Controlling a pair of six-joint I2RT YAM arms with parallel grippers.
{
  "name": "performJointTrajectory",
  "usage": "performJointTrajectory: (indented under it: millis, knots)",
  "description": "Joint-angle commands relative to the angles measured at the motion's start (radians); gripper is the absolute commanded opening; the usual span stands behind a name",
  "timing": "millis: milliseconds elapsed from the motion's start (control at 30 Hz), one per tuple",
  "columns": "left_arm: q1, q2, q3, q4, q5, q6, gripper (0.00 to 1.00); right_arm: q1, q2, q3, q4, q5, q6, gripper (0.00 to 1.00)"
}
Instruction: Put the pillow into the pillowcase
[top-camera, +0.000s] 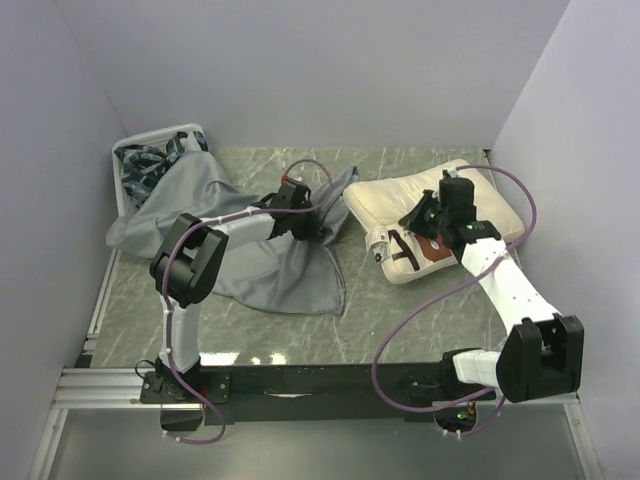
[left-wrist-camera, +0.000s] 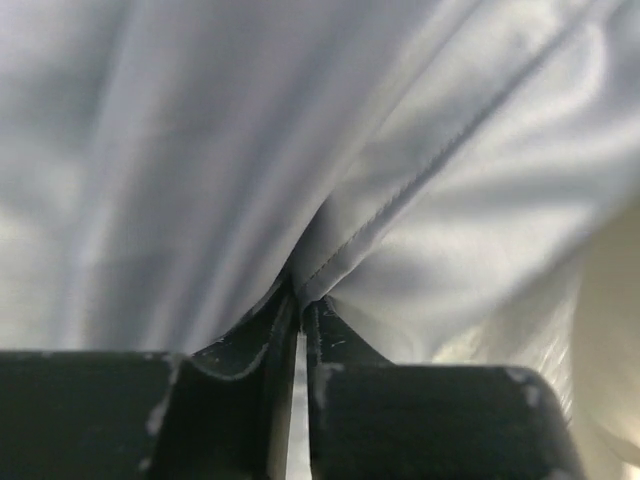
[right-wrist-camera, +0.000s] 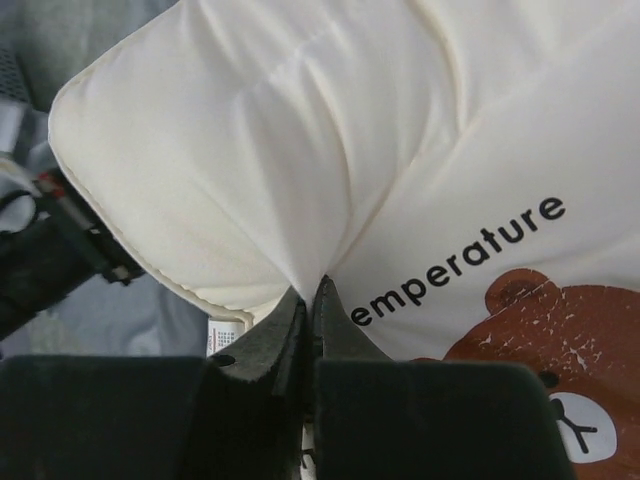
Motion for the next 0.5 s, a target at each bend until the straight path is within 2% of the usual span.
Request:
performJointTrajectory:
  millis: [0, 233, 367, 400, 467]
  knots:
    - [-0.076, 0.007, 0.078, 0.022, 0.048, 0.038, 0.18, 0.004, -0.097, 0.080, 0.021, -0.043, 0.056, 0.00]
    - [-0.148, 0.025, 0.077, 0.060, 0.086, 0.017, 0.42, 0.004, -0.087, 0.096, 0.042, -0.049, 0.082, 0.00]
    - [-0.148, -0.010, 0.054, 0.047, 0.054, 0.021, 0.40, 0.003, -0.063, 0.093, 0.041, -0.009, 0.075, 0.00]
    - [-0.147, -0.016, 0.053, 0.039, 0.043, 0.026, 0.34, 0.001, -0.061, 0.092, 0.041, 0.000, 0.075, 0.00]
    - [-0.139, -0.029, 0.051, 0.025, 0.031, 0.033, 0.29, 0.001, -0.064, 0.080, 0.033, 0.040, 0.072, 0.00]
